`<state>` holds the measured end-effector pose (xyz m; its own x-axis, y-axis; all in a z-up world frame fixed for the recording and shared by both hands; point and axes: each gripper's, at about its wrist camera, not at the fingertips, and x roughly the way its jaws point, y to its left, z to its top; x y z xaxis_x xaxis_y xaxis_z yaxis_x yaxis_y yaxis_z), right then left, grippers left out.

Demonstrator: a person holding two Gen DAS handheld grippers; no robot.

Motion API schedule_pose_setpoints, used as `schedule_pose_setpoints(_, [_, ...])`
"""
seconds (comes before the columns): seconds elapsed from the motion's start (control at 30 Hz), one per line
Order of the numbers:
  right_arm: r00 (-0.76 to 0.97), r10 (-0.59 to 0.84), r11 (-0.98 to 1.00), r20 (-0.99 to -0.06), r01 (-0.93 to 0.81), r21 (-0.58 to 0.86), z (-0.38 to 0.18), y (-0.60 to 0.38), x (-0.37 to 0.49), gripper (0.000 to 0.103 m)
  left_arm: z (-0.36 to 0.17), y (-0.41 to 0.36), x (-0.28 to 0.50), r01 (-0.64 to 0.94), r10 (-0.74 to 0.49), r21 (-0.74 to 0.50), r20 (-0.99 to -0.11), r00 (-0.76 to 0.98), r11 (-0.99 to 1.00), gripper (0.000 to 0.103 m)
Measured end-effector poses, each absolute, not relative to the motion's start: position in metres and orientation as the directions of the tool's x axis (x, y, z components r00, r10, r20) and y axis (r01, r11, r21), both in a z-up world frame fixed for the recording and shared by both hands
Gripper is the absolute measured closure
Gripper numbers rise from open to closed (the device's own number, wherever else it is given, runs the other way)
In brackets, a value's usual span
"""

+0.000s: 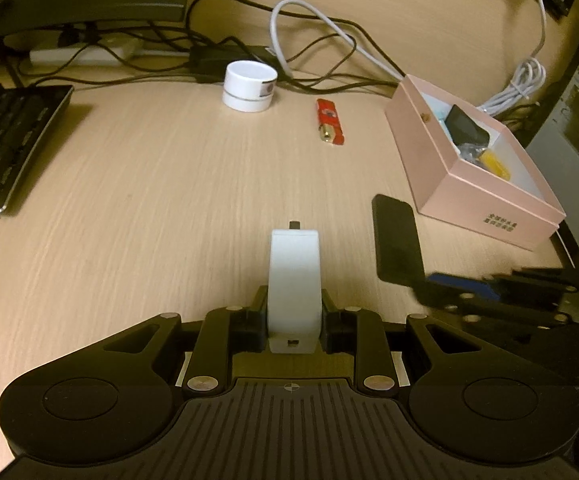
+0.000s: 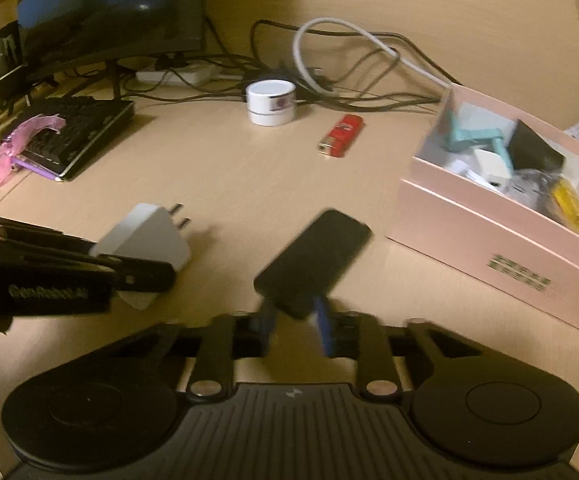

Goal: Organize rigid objects

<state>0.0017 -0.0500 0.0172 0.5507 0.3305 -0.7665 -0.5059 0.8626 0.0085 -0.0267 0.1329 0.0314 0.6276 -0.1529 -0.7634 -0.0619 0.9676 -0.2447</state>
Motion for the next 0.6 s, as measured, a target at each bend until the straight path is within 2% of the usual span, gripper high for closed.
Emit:
schedule_pose_setpoints(0.1, [0.545, 0.321, 0.869, -0.774, -0.494, 0.012, 0.018, -0.065, 0.0, 0.1, 0.032, 0.131, -0.028, -0.06, -0.142, -0.23, -0.763, 0.631, 0.971, 0.076])
schedule_pose_setpoints(0.4, [0.549, 0.301, 0.888, -0.78, -0.46, 0.019, 0.02, -0.087, -0.006, 0.098, 0.032, 0.126, -0.031, -0.051, -0.123, -0.2, -0.762, 0.635, 0.979, 0.076])
schedule_pose_setpoints(0.5, [0.542, 0.32, 0.886, -0.777, -0.461, 0.044, 0.02, -0.084, -0.006, 0.087, 0.032, 0.125, -0.032, -0.051, -0.116, -0.192, -0.762, 0.637, 0.98, 0.076])
schedule_pose_setpoints(0.57, [0.542, 0.325, 0.884, -0.775, -0.466, 0.044, 0.019, -0.079, -0.007, 0.074, 0.032, 0.126, -0.033, -0.051, -0.117, -0.193, -0.762, 0.637, 0.98, 0.076])
schedule_pose_setpoints(0.6, [0.542, 0.325, 0.882, -0.775, -0.469, 0.042, 0.019, -0.076, -0.006, 0.071, 0.033, 0.126, -0.033, -0.054, -0.117, -0.195, -0.763, 0.636, 0.979, 0.076])
